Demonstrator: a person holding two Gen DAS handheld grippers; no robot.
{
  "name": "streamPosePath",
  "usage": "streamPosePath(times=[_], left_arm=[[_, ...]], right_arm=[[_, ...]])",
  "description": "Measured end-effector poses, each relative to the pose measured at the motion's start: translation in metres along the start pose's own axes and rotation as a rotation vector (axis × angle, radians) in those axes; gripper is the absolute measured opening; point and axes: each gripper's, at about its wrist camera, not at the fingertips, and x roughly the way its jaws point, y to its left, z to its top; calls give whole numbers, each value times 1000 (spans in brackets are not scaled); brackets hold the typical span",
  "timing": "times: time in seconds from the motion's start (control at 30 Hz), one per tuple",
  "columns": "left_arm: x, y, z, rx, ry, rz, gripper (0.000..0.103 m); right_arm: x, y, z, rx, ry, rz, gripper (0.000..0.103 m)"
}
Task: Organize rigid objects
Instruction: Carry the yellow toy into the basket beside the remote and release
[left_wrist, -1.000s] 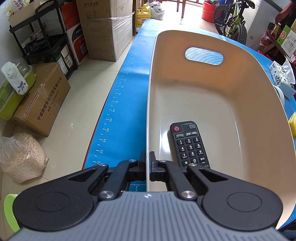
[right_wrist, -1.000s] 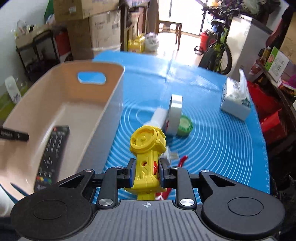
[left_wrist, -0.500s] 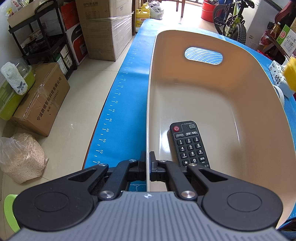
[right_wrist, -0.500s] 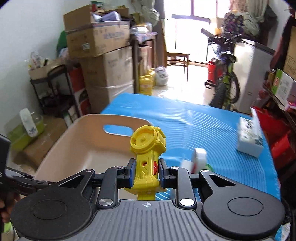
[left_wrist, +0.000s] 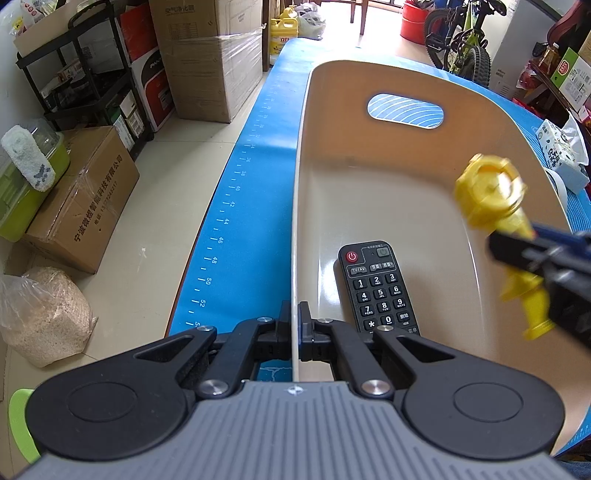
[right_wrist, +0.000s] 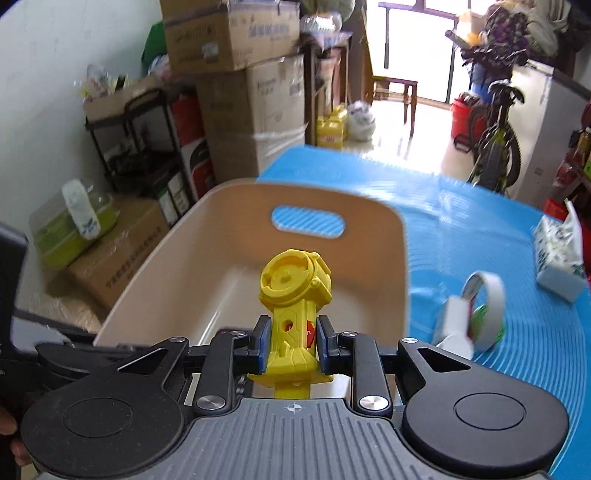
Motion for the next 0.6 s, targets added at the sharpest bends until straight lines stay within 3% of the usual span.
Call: streamPosePath(times=[0.5, 0.6], left_arm=[[0, -1, 2, 5, 1, -1, 3], [0, 0, 2, 5, 1, -3, 3]], right_arm=[[51, 11, -27, -28, 241, 4, 34], [45, 7, -27, -16, 219, 3, 43]])
